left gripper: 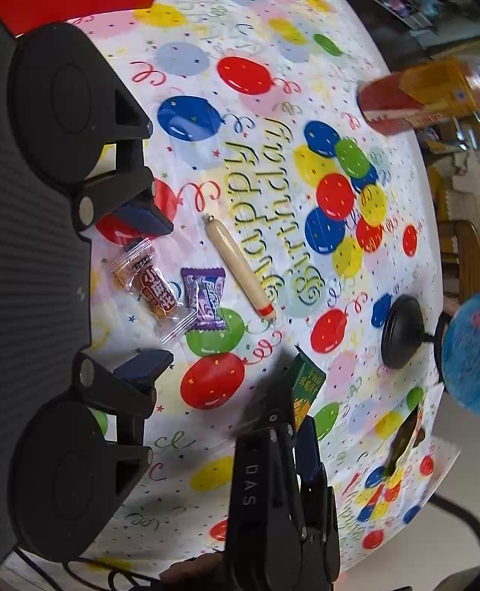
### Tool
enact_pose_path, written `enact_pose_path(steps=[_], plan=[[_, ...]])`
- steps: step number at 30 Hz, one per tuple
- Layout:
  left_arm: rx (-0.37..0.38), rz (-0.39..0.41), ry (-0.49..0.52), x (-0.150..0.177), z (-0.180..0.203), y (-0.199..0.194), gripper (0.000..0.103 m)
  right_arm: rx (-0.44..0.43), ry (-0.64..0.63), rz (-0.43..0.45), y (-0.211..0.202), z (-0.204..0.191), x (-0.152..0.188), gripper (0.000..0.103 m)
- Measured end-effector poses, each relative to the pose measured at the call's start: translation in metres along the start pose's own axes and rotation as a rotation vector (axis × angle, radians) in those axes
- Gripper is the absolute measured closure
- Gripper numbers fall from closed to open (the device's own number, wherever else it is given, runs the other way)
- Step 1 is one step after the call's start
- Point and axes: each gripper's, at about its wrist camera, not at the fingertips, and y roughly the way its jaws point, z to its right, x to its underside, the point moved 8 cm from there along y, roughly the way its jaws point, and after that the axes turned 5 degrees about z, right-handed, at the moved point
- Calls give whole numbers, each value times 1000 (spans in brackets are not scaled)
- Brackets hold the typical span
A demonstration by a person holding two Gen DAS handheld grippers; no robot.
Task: Organize snacks
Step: 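Grasp the green cracker packet with the right gripper while the left moves toward the purple candy, then carry the cracker packet and clear pastry into the box and open both grippers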
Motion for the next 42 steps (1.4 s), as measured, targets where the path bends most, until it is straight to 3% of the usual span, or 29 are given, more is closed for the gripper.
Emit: enact_pose_path(steps=[4, 9, 12, 14, 16, 27, 42], plan=[[-42, 15, 86, 3, 8, 0, 40, 46, 18, 4, -8, 0, 11, 60], [-54, 30, 112, 3, 11, 0, 45, 59, 78, 12, -19, -2, 24, 60], [-53, 44, 133, 4, 15, -3, 68, 72, 121, 21, -25, -3, 30, 60], [-57, 46, 149, 5, 17, -4, 79, 76, 144, 23, -28, -4, 33, 60], [-50, 40, 149, 5, 18, -5, 84, 80, 166, 22, -30, -6, 37, 60], [-44, -14, 25, 20, -4, -23, 85, 97, 259, 27, -59, -25, 50, 60], [-32, 94, -104, 37, -48, -114, 85, 81, 240, 116, -122, -97, 24, 60]])
